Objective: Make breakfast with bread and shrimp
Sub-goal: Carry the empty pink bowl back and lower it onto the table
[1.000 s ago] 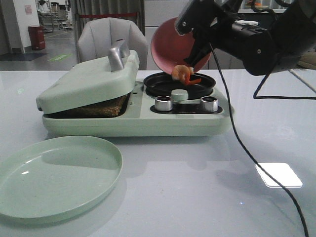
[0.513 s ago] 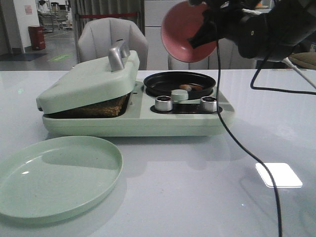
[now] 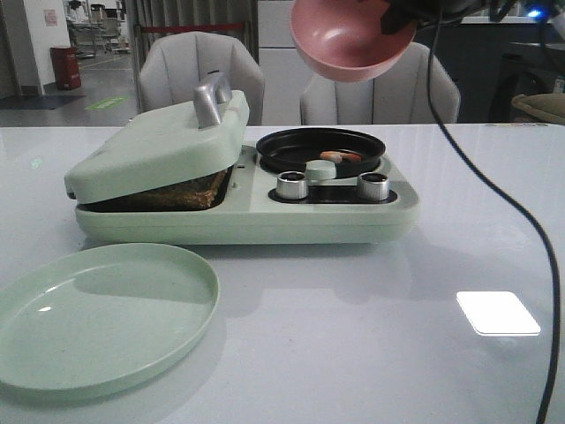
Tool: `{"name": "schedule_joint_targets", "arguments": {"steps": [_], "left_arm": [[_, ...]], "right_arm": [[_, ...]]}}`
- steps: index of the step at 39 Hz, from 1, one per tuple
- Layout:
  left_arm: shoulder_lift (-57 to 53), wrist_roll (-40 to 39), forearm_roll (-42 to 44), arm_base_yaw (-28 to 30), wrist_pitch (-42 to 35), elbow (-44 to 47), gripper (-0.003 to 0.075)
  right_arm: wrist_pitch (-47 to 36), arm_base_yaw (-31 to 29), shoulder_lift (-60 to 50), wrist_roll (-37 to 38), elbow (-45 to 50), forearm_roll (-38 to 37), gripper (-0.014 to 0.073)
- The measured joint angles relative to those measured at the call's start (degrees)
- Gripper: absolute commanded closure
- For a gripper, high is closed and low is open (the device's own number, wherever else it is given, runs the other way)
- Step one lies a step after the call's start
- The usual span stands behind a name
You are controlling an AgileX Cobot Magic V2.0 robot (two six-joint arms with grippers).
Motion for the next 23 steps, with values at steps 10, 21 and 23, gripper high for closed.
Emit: {"name": "schedule_joint_targets", "arguments": {"steps": [10, 21, 23], "left_arm": [[0.0, 0.0, 0.0, 0.0, 0.0, 0.0, 0.0607], [0.0, 0.0, 0.0, 0.0, 0.0, 0.0, 0.0607], [0.0, 0.0, 0.0, 0.0, 0.0, 0.0, 0.0607]], "right_arm": [[24.36, -10.17, -5.77, 0.34, 0.0, -1.4, 0.0452], [36.73, -17.47, -6.22, 10.23, 1.94, -16.14, 0.0452], [37.35, -17.71, -6.22, 12.93, 3.18, -18.94, 0.0452]]}}
